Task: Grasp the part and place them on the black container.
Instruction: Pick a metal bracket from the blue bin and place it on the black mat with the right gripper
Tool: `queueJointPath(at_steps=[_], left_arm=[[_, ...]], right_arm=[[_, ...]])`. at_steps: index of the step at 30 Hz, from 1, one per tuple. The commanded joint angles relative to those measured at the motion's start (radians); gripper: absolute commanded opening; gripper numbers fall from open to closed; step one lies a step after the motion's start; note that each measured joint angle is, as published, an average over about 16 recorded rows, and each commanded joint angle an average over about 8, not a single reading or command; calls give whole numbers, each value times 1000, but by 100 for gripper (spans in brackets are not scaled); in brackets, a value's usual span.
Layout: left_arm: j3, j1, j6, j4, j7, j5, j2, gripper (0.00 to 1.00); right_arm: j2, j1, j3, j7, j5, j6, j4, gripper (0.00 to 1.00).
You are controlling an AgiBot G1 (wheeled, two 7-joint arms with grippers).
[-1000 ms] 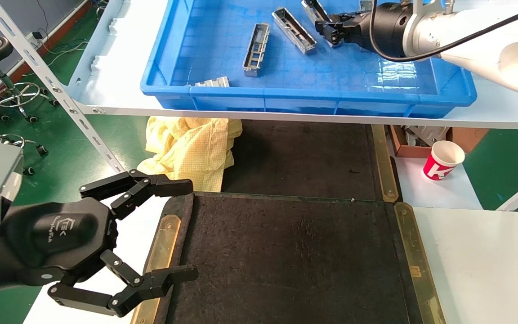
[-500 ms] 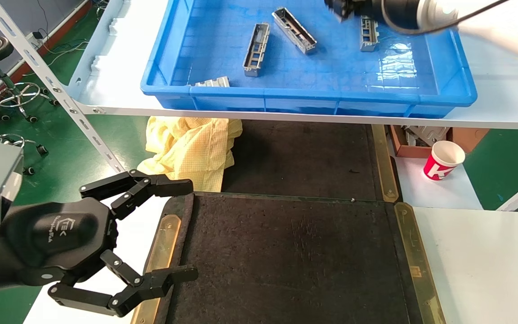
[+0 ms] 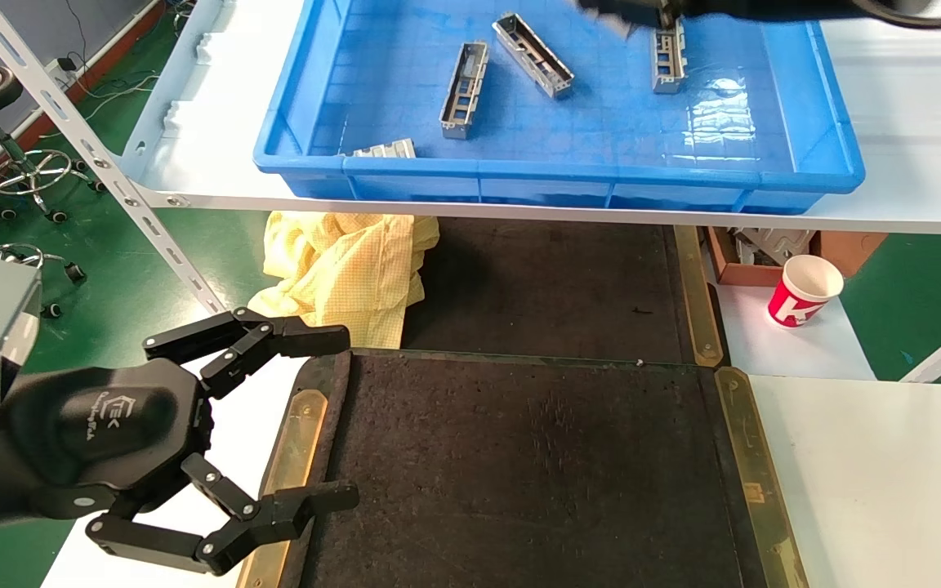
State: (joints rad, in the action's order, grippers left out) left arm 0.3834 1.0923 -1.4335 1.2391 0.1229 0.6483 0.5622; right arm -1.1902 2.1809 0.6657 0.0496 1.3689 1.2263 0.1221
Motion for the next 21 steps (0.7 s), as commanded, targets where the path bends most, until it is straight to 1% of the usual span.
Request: queueJointPath(at_steps=[1, 4, 6, 8, 10, 14, 21], left_arm=[[0, 0, 0, 0, 0, 0, 0, 100], [0, 0, 0, 0, 0, 0, 0, 100], [0, 0, 0, 0, 0, 0, 0, 100], [0, 0, 0, 0, 0, 0, 0, 100], [0, 0, 0, 0, 0, 0, 0, 100], [0, 0, 0, 0, 0, 0, 0, 100], [0, 0, 0, 0, 0, 0, 0, 100]], right_arm=[[31, 18, 5, -25, 2, 121, 10, 0], [56, 31, 15, -56, 6, 258, 21, 0], [67, 32, 21, -72, 5, 319, 32, 0], [76, 29, 31, -87, 1, 358, 52, 0], [87, 18, 45, -100, -7, 375, 85, 0], [114, -23, 90, -107, -45, 381, 182, 0], [170, -118, 190, -69, -159, 375, 354, 0]])
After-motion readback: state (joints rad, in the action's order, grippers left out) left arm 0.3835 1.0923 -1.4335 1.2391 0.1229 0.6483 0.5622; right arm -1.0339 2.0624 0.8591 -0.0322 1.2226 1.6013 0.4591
